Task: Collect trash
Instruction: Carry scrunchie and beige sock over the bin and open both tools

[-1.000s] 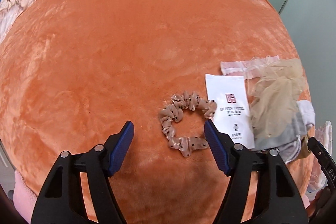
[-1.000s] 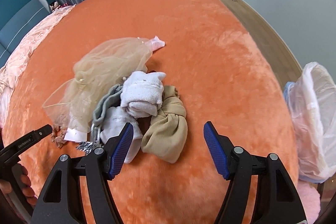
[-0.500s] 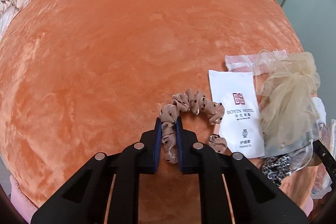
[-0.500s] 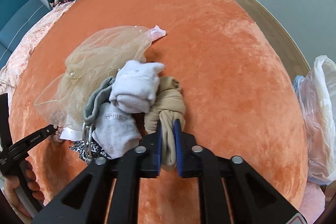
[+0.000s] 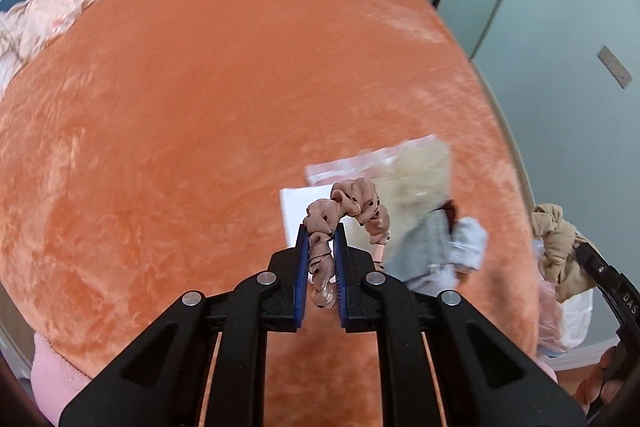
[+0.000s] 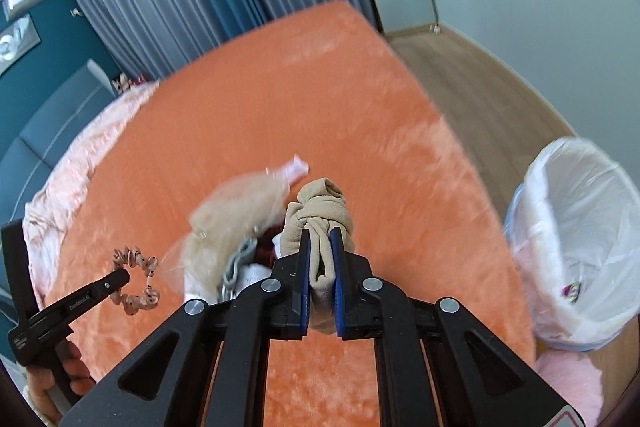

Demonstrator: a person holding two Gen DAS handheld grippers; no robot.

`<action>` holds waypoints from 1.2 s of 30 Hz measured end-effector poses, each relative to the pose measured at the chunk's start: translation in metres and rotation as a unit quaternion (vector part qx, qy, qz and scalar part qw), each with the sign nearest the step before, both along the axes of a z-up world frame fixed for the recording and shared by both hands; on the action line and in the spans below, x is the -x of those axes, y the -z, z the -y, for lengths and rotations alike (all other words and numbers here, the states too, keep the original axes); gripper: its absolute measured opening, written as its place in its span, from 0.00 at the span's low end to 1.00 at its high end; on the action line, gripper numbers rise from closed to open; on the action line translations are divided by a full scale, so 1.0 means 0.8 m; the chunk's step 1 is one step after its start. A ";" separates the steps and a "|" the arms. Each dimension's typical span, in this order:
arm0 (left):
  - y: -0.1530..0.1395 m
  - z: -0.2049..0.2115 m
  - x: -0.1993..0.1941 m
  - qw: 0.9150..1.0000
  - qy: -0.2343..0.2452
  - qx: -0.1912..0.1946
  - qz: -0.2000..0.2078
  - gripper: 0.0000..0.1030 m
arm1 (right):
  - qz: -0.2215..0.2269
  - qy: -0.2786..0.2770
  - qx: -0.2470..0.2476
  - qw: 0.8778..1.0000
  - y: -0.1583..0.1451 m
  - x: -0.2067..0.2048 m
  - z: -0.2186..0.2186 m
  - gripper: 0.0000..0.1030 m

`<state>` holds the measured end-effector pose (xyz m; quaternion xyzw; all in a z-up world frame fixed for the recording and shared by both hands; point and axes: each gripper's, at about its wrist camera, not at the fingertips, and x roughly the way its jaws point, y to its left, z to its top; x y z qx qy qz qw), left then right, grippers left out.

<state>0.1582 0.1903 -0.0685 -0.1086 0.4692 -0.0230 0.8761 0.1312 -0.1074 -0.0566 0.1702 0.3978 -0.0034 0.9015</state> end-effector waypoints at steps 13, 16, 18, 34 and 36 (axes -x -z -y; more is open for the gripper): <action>-0.140 0.192 0.047 0.983 0.150 0.006 0.108 0.11 | 0.097 0.052 0.012 0.994 -0.096 0.090 0.084 0.08; -0.158 0.242 0.059 0.974 0.187 0.004 0.125 0.11 | 0.107 0.073 0.012 0.992 -0.105 0.108 0.113 0.08; -0.167 0.277 0.066 0.968 0.214 0.000 0.134 0.11 | 0.113 0.088 0.011 0.990 -0.110 0.121 0.133 0.08; -0.166 0.446 0.099 0.936 0.326 -0.008 0.132 0.12 | 0.125 0.200 -0.004 0.972 -0.104 0.185 0.260 0.08; -0.161 0.463 0.101 0.933 0.336 -0.011 0.128 0.12 | 0.124 0.207 -0.006 0.970 -0.101 0.190 0.269 0.08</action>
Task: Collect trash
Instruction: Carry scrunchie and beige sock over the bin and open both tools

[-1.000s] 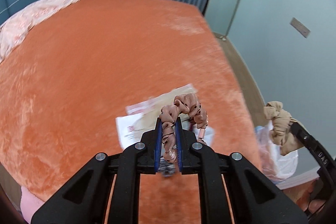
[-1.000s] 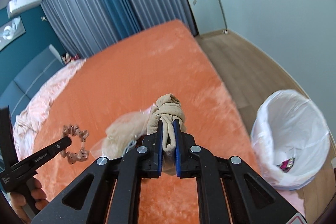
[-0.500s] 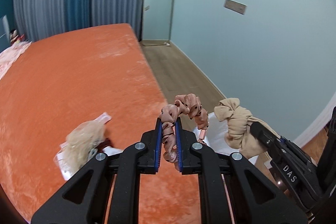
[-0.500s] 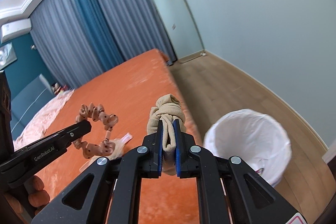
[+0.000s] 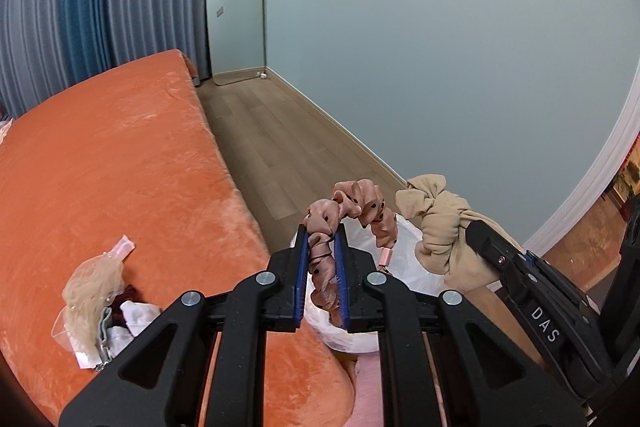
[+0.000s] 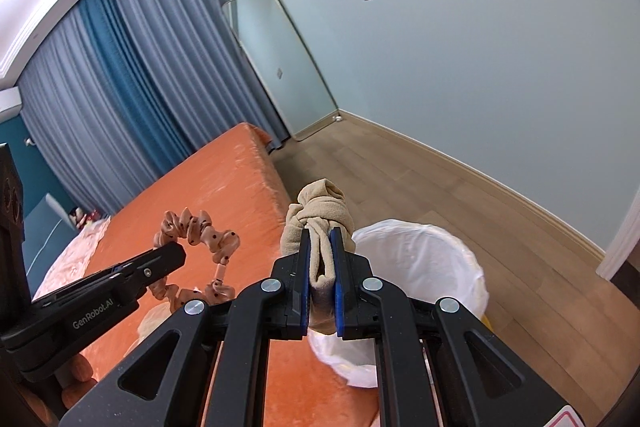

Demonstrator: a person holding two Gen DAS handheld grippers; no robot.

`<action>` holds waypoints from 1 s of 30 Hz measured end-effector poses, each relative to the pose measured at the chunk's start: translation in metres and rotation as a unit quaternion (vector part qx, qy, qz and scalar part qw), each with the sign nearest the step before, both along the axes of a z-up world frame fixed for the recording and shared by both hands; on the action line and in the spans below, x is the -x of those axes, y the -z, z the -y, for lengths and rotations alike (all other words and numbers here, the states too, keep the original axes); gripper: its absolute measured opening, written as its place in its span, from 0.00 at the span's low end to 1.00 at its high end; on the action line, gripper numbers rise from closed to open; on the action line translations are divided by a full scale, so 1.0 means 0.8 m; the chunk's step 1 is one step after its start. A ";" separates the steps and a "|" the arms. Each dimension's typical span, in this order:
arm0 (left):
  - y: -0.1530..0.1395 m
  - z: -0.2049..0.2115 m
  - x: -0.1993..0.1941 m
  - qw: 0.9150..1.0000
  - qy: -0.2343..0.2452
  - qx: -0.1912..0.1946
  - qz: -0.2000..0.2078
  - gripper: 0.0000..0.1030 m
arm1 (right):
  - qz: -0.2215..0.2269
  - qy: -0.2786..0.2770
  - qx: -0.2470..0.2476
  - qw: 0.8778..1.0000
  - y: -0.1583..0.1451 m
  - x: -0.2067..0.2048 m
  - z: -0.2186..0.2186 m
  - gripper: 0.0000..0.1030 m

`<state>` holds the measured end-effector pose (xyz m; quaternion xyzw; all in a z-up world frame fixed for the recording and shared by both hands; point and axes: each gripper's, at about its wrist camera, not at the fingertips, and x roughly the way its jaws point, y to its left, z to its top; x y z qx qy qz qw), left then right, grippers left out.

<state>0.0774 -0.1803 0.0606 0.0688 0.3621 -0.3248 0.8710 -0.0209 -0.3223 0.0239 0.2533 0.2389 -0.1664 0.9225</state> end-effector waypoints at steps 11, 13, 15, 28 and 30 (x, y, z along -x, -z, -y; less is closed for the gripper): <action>0.021 0.049 -0.001 0.999 0.030 -0.015 -0.008 0.14 | -0.010 0.020 -0.010 1.000 0.020 0.009 0.028 0.08; 0.025 0.054 -0.003 0.999 0.032 -0.017 -0.010 0.14 | -0.011 0.021 -0.011 1.000 0.024 0.009 0.031 0.08; 0.029 0.061 -0.005 0.999 0.036 -0.016 -0.011 0.15 | -0.010 0.021 -0.016 1.000 0.026 0.005 0.034 0.09; 0.028 0.051 -0.017 1.000 -0.014 -0.013 0.005 0.66 | -0.027 0.015 0.014 0.999 0.024 -0.011 0.011 0.39; 0.027 0.040 -0.017 1.000 -0.023 -0.013 0.003 0.66 | -0.031 0.012 0.013 0.999 0.023 -0.010 0.007 0.41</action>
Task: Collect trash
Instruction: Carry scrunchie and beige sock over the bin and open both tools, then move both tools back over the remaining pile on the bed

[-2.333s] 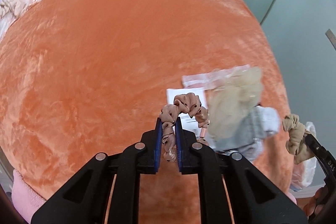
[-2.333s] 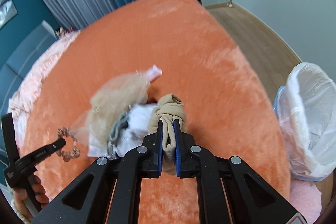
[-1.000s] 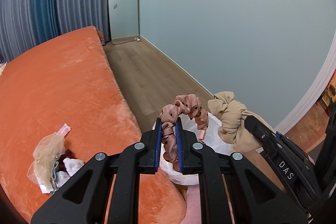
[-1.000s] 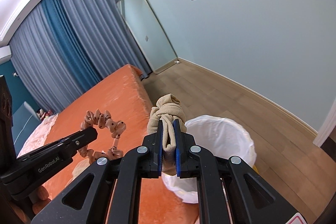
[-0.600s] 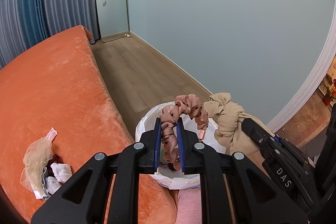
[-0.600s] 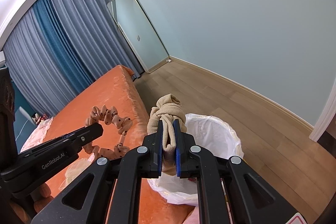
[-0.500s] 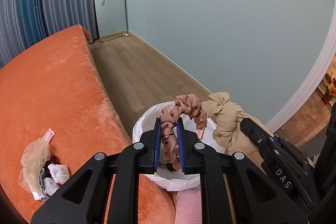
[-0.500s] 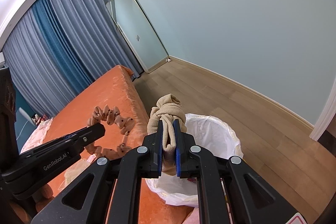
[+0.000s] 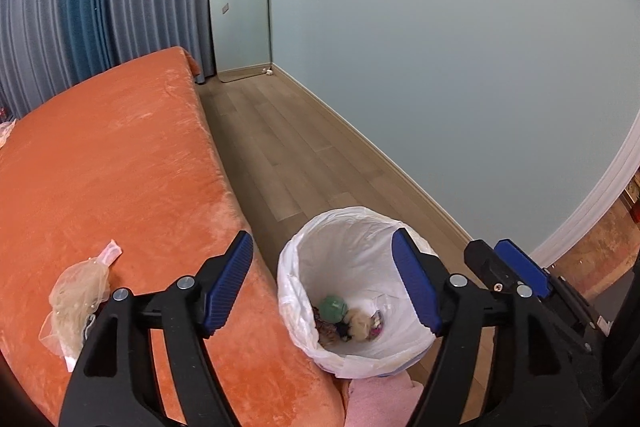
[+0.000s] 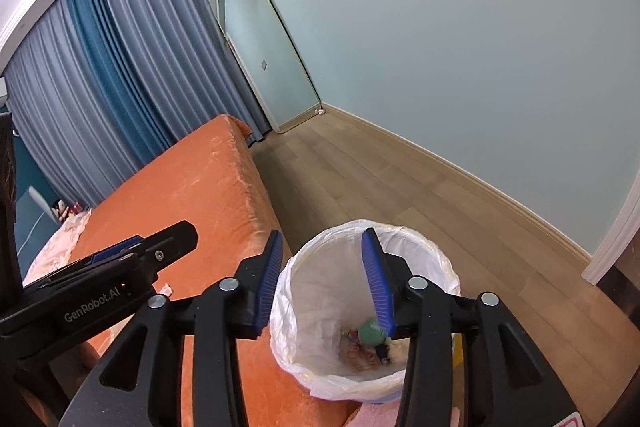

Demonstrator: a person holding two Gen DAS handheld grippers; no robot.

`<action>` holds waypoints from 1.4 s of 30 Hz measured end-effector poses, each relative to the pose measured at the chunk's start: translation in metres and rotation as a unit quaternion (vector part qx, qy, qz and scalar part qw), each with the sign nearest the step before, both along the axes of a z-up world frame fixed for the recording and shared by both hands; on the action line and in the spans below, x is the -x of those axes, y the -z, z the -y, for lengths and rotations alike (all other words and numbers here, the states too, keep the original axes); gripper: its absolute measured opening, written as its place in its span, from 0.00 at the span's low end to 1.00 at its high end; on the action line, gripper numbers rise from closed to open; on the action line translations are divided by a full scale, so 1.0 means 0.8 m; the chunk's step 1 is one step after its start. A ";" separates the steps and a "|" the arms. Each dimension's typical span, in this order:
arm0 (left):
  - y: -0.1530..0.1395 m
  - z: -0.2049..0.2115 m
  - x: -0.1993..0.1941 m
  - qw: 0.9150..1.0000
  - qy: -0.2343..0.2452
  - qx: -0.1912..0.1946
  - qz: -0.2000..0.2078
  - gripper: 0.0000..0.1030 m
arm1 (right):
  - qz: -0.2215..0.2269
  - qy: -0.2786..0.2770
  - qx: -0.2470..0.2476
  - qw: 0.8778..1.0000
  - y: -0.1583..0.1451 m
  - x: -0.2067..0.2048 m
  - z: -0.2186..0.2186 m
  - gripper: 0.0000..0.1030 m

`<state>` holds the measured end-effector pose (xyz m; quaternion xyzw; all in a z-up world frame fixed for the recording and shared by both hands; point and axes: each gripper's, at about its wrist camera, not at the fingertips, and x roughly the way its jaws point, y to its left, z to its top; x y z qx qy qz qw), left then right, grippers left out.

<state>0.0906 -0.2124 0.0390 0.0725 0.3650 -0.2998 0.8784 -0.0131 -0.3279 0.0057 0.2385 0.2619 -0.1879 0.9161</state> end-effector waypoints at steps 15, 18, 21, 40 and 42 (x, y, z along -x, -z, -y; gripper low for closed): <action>-0.003 -0.134 -0.022 0.995 -0.093 0.020 -0.010 0.72 | -0.015 -0.050 0.005 0.999 -0.012 -0.017 -0.070 0.54; 0.002 -0.164 -0.027 0.993 -0.115 0.024 -0.015 0.72 | -0.025 -0.071 0.005 0.997 -0.008 -0.028 -0.091 0.55; 0.011 -0.198 -0.031 0.989 -0.140 0.029 -0.021 0.72 | -0.036 -0.092 0.009 0.995 -0.003 -0.037 -0.117 0.55; 0.088 -0.391 -0.082 0.958 -0.274 0.028 -0.082 0.73 | -0.105 -0.204 0.023 0.973 0.056 -0.123 -0.261 0.60; 0.098 -0.402 -0.090 0.956 -0.280 0.023 -0.088 0.73 | -0.114 -0.212 0.017 0.970 0.068 -0.138 -0.271 0.60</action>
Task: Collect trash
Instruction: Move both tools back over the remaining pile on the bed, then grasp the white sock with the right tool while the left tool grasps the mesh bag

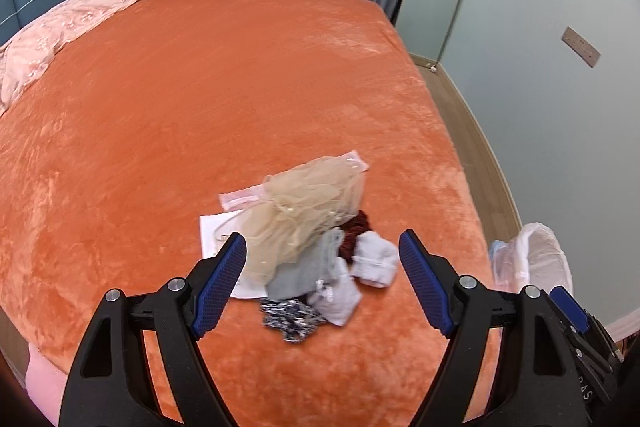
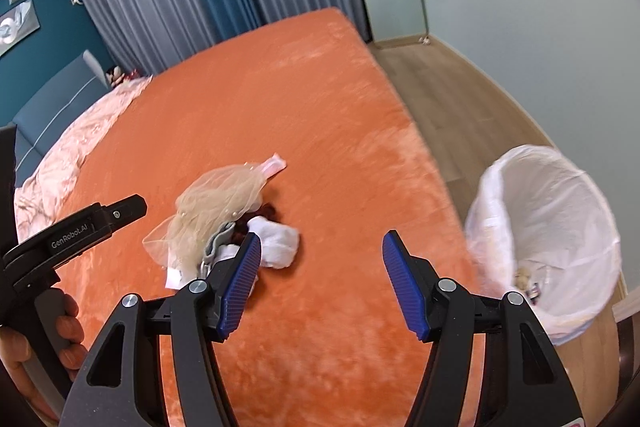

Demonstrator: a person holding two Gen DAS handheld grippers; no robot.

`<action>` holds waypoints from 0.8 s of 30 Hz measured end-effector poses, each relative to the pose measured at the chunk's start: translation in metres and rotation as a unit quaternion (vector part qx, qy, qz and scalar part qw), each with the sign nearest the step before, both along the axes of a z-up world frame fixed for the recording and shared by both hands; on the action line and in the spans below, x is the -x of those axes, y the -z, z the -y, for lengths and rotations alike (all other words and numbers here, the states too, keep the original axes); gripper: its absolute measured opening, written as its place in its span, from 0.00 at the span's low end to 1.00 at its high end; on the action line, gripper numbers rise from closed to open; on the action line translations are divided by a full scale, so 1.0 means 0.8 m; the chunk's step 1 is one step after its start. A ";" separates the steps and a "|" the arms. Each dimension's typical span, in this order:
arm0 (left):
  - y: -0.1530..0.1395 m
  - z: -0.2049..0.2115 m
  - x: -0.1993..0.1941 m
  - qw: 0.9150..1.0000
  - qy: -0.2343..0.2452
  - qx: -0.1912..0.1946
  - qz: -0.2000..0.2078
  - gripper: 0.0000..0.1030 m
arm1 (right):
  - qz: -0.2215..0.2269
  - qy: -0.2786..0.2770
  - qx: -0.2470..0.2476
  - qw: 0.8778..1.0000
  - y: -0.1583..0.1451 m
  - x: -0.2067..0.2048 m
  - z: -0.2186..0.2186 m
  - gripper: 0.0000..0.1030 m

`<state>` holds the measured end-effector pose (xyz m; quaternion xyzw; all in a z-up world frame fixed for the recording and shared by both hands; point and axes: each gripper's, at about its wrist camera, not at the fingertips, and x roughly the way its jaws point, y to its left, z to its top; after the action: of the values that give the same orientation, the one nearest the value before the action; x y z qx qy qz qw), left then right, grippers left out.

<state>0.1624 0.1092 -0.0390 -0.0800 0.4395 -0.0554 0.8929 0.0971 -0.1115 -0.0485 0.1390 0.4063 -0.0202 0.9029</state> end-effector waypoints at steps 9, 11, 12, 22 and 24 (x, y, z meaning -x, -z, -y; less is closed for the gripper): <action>0.058 -0.037 -0.055 0.998 -0.011 0.011 -0.056 0.71 | -0.049 -0.028 -0.013 0.998 0.058 -0.069 -0.045 0.60; 0.068 -0.038 -0.068 0.998 -0.007 0.009 -0.064 0.69 | -0.059 -0.033 -0.015 0.998 0.071 -0.082 -0.053 0.60; 0.073 -0.038 -0.073 0.998 -0.006 0.010 -0.068 0.67 | -0.064 -0.035 -0.015 0.997 0.077 -0.089 -0.056 0.60; 0.114 -0.040 -0.105 0.993 0.014 0.048 -0.105 0.25 | -0.102 -0.044 -0.013 0.994 0.127 -0.134 -0.076 0.60; 0.116 -0.041 -0.105 0.992 0.020 0.057 -0.107 0.16 | -0.110 -0.047 -0.013 0.993 0.138 -0.138 -0.078 0.58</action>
<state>0.2460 0.1419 -0.1320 -0.1275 0.5300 -0.0893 0.8336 0.2071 -0.0487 -0.1590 0.1285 0.5091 0.0123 0.8509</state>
